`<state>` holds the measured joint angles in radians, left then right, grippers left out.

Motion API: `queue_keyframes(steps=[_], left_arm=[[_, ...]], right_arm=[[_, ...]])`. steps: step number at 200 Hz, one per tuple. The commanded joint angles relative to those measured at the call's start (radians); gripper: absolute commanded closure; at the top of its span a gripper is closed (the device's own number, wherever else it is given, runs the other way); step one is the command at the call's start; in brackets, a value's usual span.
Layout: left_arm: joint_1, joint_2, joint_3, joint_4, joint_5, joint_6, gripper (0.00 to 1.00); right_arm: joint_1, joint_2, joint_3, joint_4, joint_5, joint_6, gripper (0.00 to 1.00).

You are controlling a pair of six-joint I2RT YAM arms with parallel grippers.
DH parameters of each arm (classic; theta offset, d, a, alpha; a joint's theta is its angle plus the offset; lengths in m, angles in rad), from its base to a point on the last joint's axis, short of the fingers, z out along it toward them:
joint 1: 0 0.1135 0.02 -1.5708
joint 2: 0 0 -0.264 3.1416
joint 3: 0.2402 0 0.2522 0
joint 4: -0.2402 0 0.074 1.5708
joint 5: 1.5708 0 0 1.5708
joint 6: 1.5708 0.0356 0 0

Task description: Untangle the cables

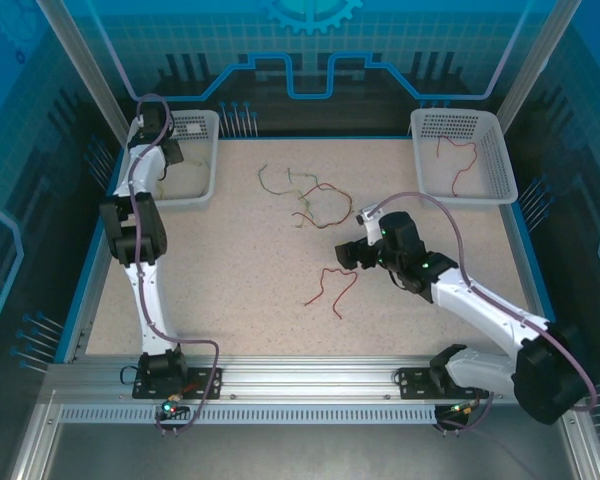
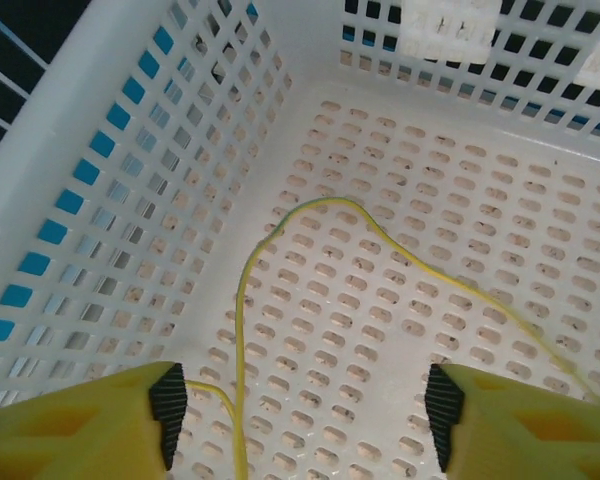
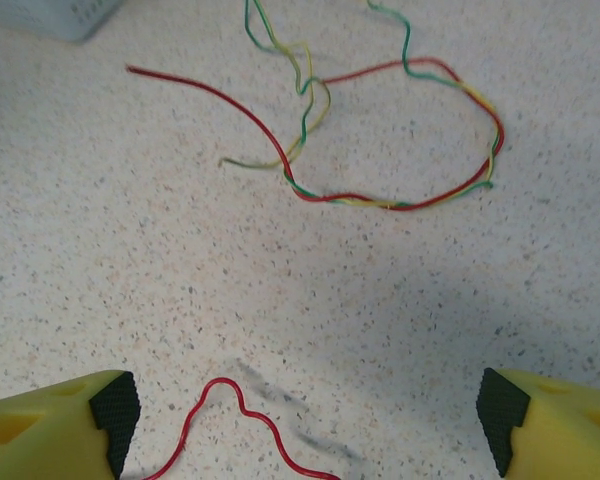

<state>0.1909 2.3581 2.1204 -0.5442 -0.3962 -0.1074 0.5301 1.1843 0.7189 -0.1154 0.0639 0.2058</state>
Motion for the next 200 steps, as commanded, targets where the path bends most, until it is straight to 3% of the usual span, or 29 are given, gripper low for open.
queue_keyframes(steps=[1, 12, 36, 51, 72, 95, 129, 164, 200], left_arm=[[-0.073, -0.181, -0.063, 0.031, -0.085, 0.048, 0.02], [-0.107, -0.275, -0.147, 0.072, -0.109, 0.061, 0.01], [-0.162, -0.517, -0.373, 0.175, -0.039, 0.02, 0.01], [-0.188, -0.661, -0.508, 0.215, -0.012, -0.034, 0.01], [-0.271, -0.88, -0.769, 0.405, 0.005, -0.02, 0.07], [-0.373, -1.071, -0.979, 0.536, 0.012, -0.005, 0.13], [-0.516, -1.254, -1.197, 0.529, 0.054, -0.123, 0.15], [-0.685, -1.367, -1.434, 0.672, 0.118, -0.135, 0.19], [-0.751, -1.367, -1.6, 0.888, 0.271, -0.189, 0.23]], right_arm=[[0.007, 0.05, 0.048, -0.103, -0.012, -0.015, 0.11], [0.006, 0.078, 0.074, -0.146, -0.021, -0.032, 0.11], [0.005, 0.167, 0.154, -0.274, -0.033, -0.073, 0.12], [0.006, 0.23, 0.238, -0.354, -0.101, -0.139, 0.12], [0.025, 0.302, 0.324, -0.448, -0.17, -0.243, 0.12], [0.054, 0.358, 0.37, -0.457, -0.107, -0.323, 0.13], [0.104, 0.363, 0.284, -0.337, -0.093, -0.522, 0.14], [0.11, 0.347, 0.213, -0.286, -0.097, -0.666, 0.14], [0.111, 0.409, 0.239, -0.327, -0.113, -0.735, 0.17]])
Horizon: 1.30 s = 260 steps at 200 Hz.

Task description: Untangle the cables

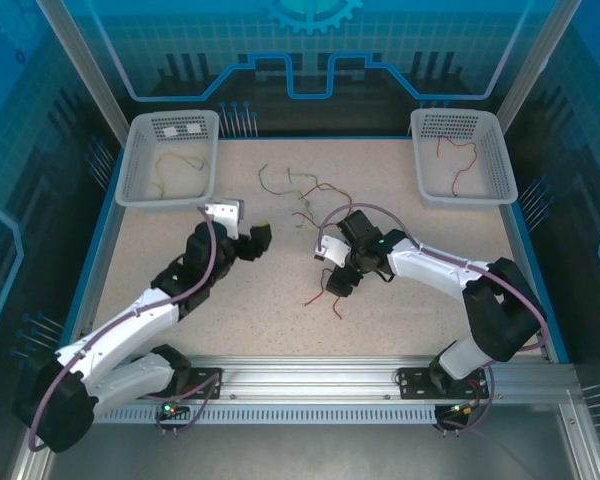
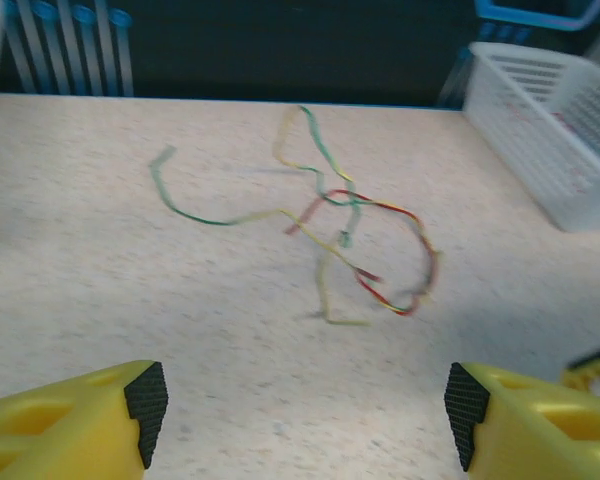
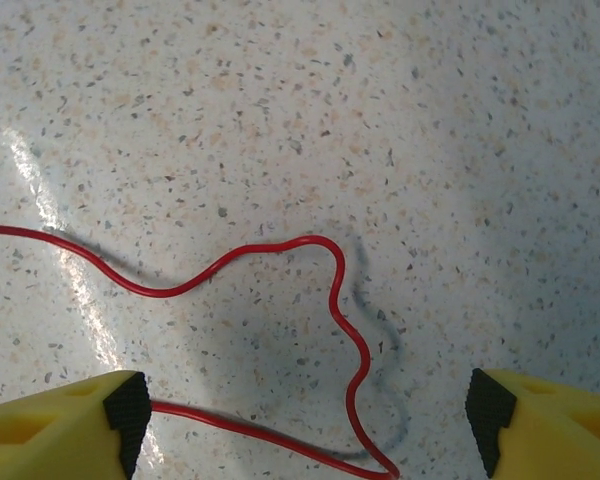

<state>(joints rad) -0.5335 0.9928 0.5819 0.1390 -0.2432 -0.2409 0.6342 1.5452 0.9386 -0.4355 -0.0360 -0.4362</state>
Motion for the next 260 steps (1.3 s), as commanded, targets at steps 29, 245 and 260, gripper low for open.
queue_keyframes(steps=[29, 245, 260], left_arm=[[-0.107, 0.072, -0.056, 0.241, 0.103, -0.023, 0.22], [-0.128, -0.037, -0.151, 0.353, -0.058, 0.022, 0.23], [-0.131, -0.035, -0.091, 0.329, 0.017, 0.033, 0.25]], right_arm=[[0.005, 0.112, 0.056, 0.001, 0.003, -0.104, 0.2], [-0.117, -0.185, -0.039, 0.257, -0.124, 0.157, 1.0], [-0.211, -0.234, -0.049, 0.308, -0.189, 0.281, 1.0]])
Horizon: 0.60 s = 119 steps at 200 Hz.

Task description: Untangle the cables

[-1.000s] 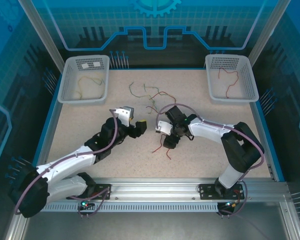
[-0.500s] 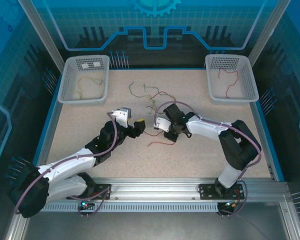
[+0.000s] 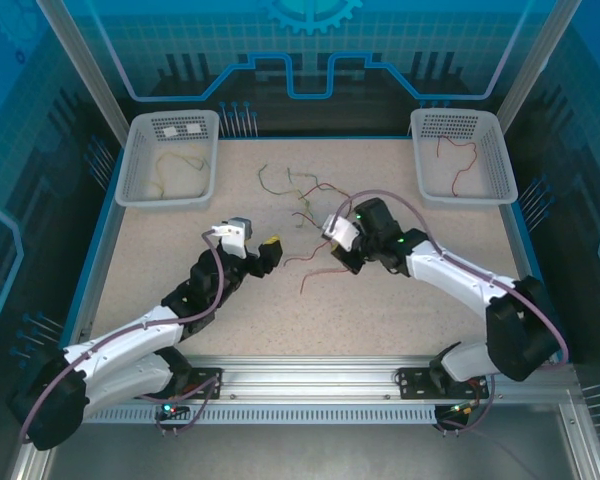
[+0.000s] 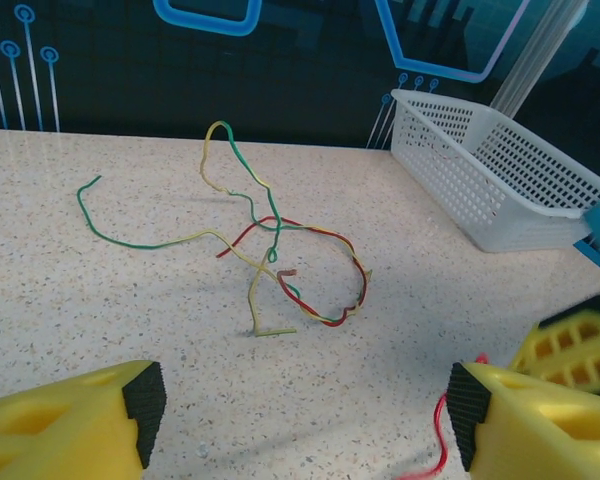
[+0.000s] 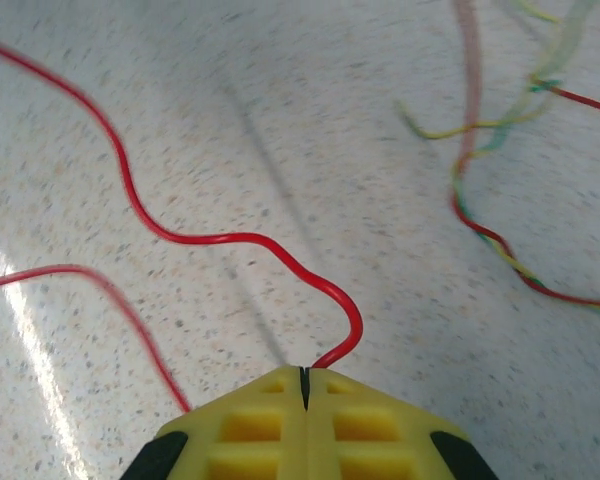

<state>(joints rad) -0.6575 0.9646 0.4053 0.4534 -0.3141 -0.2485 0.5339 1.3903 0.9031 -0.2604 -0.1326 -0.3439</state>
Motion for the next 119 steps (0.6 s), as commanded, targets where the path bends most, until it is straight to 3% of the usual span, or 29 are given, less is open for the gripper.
queue_keyframes(steps=[1, 25, 49, 64, 93, 119], left_arm=[[-0.007, -0.005, 0.092, 0.011, 0.093, 0.042, 0.25], [-0.052, 0.044, 0.237, -0.083, 0.162, 0.114, 0.27], [-0.224, 0.136, 0.343, -0.097, 0.143, 0.368, 0.25], [-0.304, 0.23, 0.396, -0.091, 0.162, 0.493, 0.23], [-0.314, 0.399, 0.503, -0.138, 0.329, 0.479, 0.23], [-0.316, 0.489, 0.524, -0.068, 0.369, 0.417, 0.22]], right_arm=[[-0.117, -0.083, -0.015, 0.138, -0.098, 0.198, 1.0], [-0.269, -0.142, -0.017, 0.194, -0.111, 0.41, 1.0], [-0.37, -0.167, 0.013, 0.202, 0.064, 0.595, 1.0], [-0.473, -0.158, 0.021, 0.241, 0.06, 0.713, 1.0], [-0.64, -0.053, 0.104, 0.194, 0.11, 0.965, 1.0], [-0.744, 0.072, 0.165, 0.237, 0.1, 1.07, 1.0]])
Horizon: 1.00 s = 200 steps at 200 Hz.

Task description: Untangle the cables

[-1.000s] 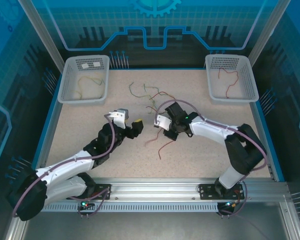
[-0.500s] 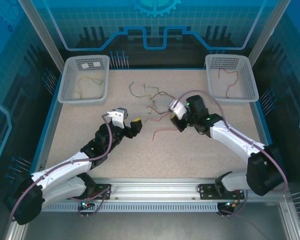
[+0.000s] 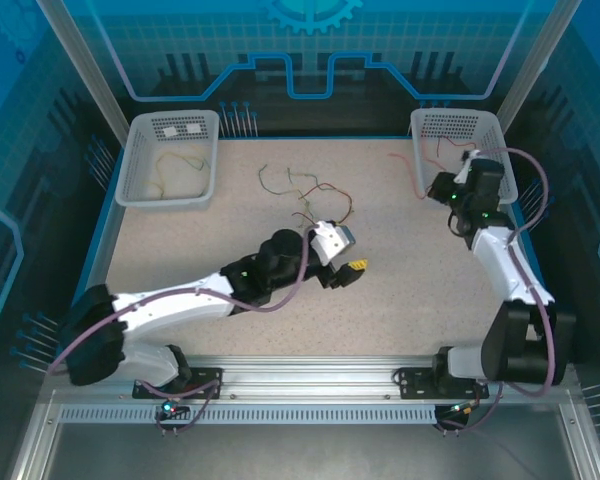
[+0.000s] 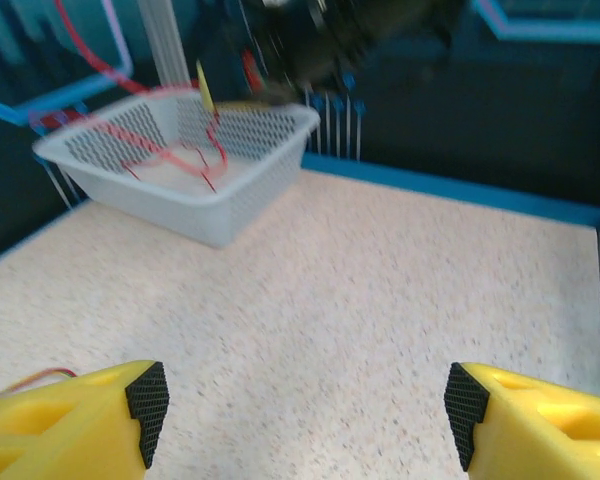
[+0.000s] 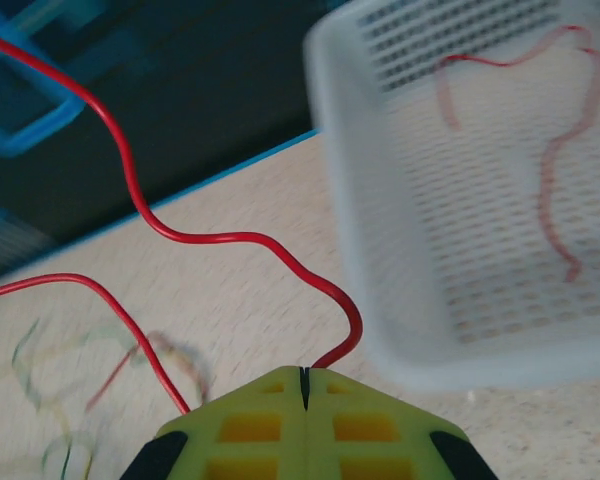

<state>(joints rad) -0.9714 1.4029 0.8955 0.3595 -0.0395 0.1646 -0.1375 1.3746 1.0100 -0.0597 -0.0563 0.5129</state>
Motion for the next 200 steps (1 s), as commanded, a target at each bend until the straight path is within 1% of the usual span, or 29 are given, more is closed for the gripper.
queue_keyframes(steps=[1, 18, 30, 37, 47, 59, 73, 74, 77, 78, 80, 81, 83, 89, 99, 104, 107, 111, 124, 137, 152, 176, 187, 200], left_arm=[[-0.002, 0.053, 0.033, 0.029, 0.095, 0.002, 0.22], [-0.001, 0.087, 0.037, 0.046, 0.097, -0.016, 0.17], [0.0, 0.104, 0.051, 0.023, 0.076, -0.023, 0.17], [0.003, 0.111, 0.053, 0.017, 0.067, -0.027, 0.17], [0.011, 0.116, 0.044, 0.033, 0.043, -0.046, 0.12], [0.042, 0.123, 0.037, 0.041, 0.017, -0.102, 0.11], [0.101, 0.117, 0.01, 0.077, 0.006, -0.211, 0.08], [0.105, 0.116, 0.007, 0.08, 0.006, -0.219, 0.08], [0.121, 0.113, -0.002, 0.095, 0.01, -0.246, 0.08], [0.125, 0.112, -0.006, 0.1, 0.011, -0.255, 0.08], [0.135, 0.111, -0.012, 0.114, 0.015, -0.27, 0.08], [0.14, 0.11, -0.017, 0.12, 0.018, -0.28, 0.08], [0.149, 0.109, -0.025, 0.133, 0.023, -0.295, 0.08], [0.175, 0.099, -0.047, 0.163, 0.032, -0.337, 0.08], [0.208, 0.079, -0.071, 0.18, 0.012, -0.38, 0.08], [0.221, 0.069, -0.075, 0.172, 0.001, -0.394, 0.08], [0.228, 0.062, -0.074, 0.164, -0.005, -0.399, 0.08], [0.235, 0.053, -0.073, 0.148, -0.008, -0.397, 0.08], [0.246, 0.025, -0.05, 0.064, -0.034, -0.374, 0.08], [0.256, -0.006, -0.03, -0.017, -0.095, -0.375, 0.08], [0.289, -0.047, -0.055, -0.034, -0.105, -0.408, 0.08], [0.329, -0.089, -0.1, -0.039, -0.114, -0.433, 0.08], [0.345, -0.088, -0.106, -0.057, -0.112, -0.442, 0.08], [0.376, -0.07, -0.102, -0.08, -0.096, -0.479, 0.08]], right_arm=[[-0.076, 0.093, 0.061, 0.04, 0.023, 0.217, 1.0], [-0.123, 0.17, 0.109, 0.041, 0.053, 0.29, 1.0], [-0.152, 0.234, 0.173, 0.018, 0.036, 0.324, 1.0], [-0.162, 0.277, 0.223, -0.007, 0.03, 0.328, 1.0], [-0.164, 0.346, 0.31, -0.08, 0.045, 0.328, 1.0], [-0.163, 0.431, 0.413, -0.151, 0.056, 0.312, 1.0], [-0.16, 0.522, 0.506, -0.2, 0.055, 0.313, 0.99], [-0.161, 0.533, 0.515, -0.203, 0.055, 0.313, 0.97], [-0.161, 0.543, 0.523, -0.205, 0.053, 0.314, 0.95], [-0.16, 0.553, 0.531, -0.205, 0.05, 0.313, 0.91], [-0.162, 0.563, 0.542, -0.204, 0.046, 0.312, 0.89], [-0.162, 0.563, 0.542, -0.204, 0.046, 0.312, 0.89], [-0.162, 0.577, 0.552, -0.203, 0.041, 0.31, 0.83], [-0.163, 0.6, 0.572, -0.208, 0.04, 0.308, 0.72], [-0.163, 0.625, 0.593, -0.218, 0.047, 0.313, 0.58], [-0.163, 0.63, 0.595, -0.216, 0.049, 0.318, 0.53], [-0.163, 0.634, 0.594, -0.213, 0.052, 0.321, 0.51], [-0.163, 0.634, 0.592, -0.211, 0.053, 0.326, 0.47], [-0.161, 0.625, 0.576, -0.194, 0.054, 0.327, 0.43], [-0.16, 0.604, 0.558, -0.19, 0.044, 0.325, 0.41], [-0.154, 0.546, 0.519, -0.175, 0.008, 0.3, 0.39], [-0.108, 0.373, 0.425, -0.179, -0.023, 0.207, 0.38], [-0.059, 0.264, 0.353, -0.155, 0.017, 0.135, 0.38], [0.025, 0.138, 0.235, -0.088, 0.076, 0.027, 0.38]])
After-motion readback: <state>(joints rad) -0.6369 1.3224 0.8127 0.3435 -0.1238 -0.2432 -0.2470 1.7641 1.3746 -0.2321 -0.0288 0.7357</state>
